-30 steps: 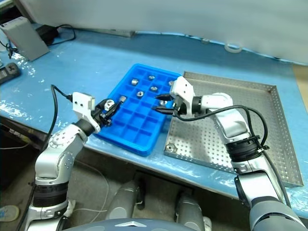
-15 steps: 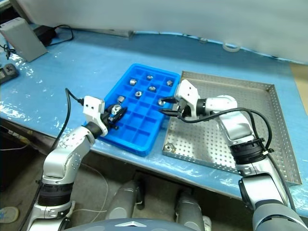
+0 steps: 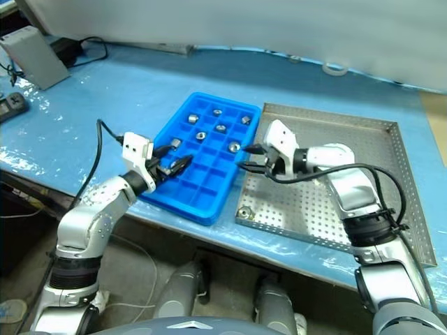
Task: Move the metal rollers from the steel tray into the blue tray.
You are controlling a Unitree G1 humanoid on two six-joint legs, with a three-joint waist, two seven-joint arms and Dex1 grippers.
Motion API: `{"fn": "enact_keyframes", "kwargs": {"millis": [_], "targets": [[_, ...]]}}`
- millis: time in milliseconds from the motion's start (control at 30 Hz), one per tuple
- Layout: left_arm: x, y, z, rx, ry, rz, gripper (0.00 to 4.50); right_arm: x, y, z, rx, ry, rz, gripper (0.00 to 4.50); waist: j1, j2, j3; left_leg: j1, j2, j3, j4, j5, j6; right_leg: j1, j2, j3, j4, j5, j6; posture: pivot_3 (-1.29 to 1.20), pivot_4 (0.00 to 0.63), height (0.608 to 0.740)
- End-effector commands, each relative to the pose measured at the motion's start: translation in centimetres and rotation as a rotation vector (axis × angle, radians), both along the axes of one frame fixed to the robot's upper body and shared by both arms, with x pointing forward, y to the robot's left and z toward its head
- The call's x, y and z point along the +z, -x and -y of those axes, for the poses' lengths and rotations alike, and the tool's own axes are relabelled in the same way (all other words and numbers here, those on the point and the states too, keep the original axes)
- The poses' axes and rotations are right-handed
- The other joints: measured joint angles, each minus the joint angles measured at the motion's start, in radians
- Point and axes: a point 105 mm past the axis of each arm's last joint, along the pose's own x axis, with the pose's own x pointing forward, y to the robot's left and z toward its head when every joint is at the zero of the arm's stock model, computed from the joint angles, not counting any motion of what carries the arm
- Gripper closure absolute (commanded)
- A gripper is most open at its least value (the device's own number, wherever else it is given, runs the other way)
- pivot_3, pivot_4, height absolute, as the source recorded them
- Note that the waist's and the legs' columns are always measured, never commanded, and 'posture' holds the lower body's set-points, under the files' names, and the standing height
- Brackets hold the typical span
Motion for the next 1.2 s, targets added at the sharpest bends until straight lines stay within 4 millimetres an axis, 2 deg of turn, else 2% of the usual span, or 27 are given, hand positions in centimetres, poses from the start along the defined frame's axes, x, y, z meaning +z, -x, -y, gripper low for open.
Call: {"fn": "enact_keyframes", "kwargs": {"millis": [33, 233, 400, 600, 933, 1067, 1200], "targets": [[1.7, 3.6, 2.1, -0.300, -0.043, 0.080, 0.53, 1.3, 1.1, 1.6, 0.037, 0.036, 0.030, 2.48, -0.003, 0.000, 0.000, 0.000, 0.000, 0.000, 0.000, 0.000, 0.000, -0.001, 0.000, 0.000, 0.000, 0.000, 0.000, 0.14, 0.150, 0.740], [0.1, 4.1, 1.9, -0.446, -0.128, -0.007, 0.53, -0.3, 3.7, 1.5, 0.127, 0.078, -0.057, 2.48, -0.017, 0.000, 0.000, 0.003, 0.003, 0.001, -0.002, 0.001, -0.002, -0.001, 0.003, 0.001, 0.002, -0.001, -0.001, 0.12, 0.150, 0.740], [0.3, 3.3, 2.6, -0.453, -0.153, 0.000, 0.53, -1.6, 4.8, 0.7, 0.153, 0.072, -0.107, 2.48, -0.026, 0.000, 0.000, 0.004, 0.003, 0.001, -0.002, 0.002, -0.003, 0.000, 0.003, 0.001, 0.002, -0.001, -0.002, 0.10, 0.150, 0.740], [0.2, 3.4, 2.9, -0.449, -0.156, -0.005, 0.53, -2.9, 4.5, 0.4, 0.135, 0.074, -0.165, 2.48, -0.030, 0.000, 0.000, 0.004, 0.003, 0.001, -0.002, 0.002, -0.003, -0.001, 0.003, 0.001, 0.002, -0.001, -0.002, 0.11, 0.150, 0.740], [-0.5, 3.0, 1.2, -0.388, -0.210, -0.020, 0.53, -3.4, 3.7, 0.2, 0.199, 0.127, -0.152, 2.48, -0.028, 0.000, 0.000, 0.004, 0.003, 0.001, -0.002, 0.002, -0.003, 0.000, 0.003, 0.001, 0.003, -0.002, -0.003, 0.13, 0.150, 0.740], [-0.6, 3.1, 1.3, -0.385, -0.214, -0.020, 0.53, -4.7, 3.4, 0.8, 0.222, 0.157, -0.160, 2.48, -0.026, 0.000, 0.000, 0.004, 0.003, 0.001, -0.002, 0.002, -0.003, 0.000, 0.003, 0.001, 0.003, -0.001, -0.003, 0.14, 0.150, 0.740], [-0.8, 3.1, 1.3, -0.372, -0.218, -0.024, 0.53, -6.1, 4.1, 0.5, 0.261, 0.165, -0.174, 2.48, -0.027, 0.000, 0.000, 0.004, 0.003, 0.001, -0.002, 0.002, -0.003, 0.000, 0.003, 0.001, 0.003, -0.001, -0.003, 0.15, 0.150, 0.740]]}}
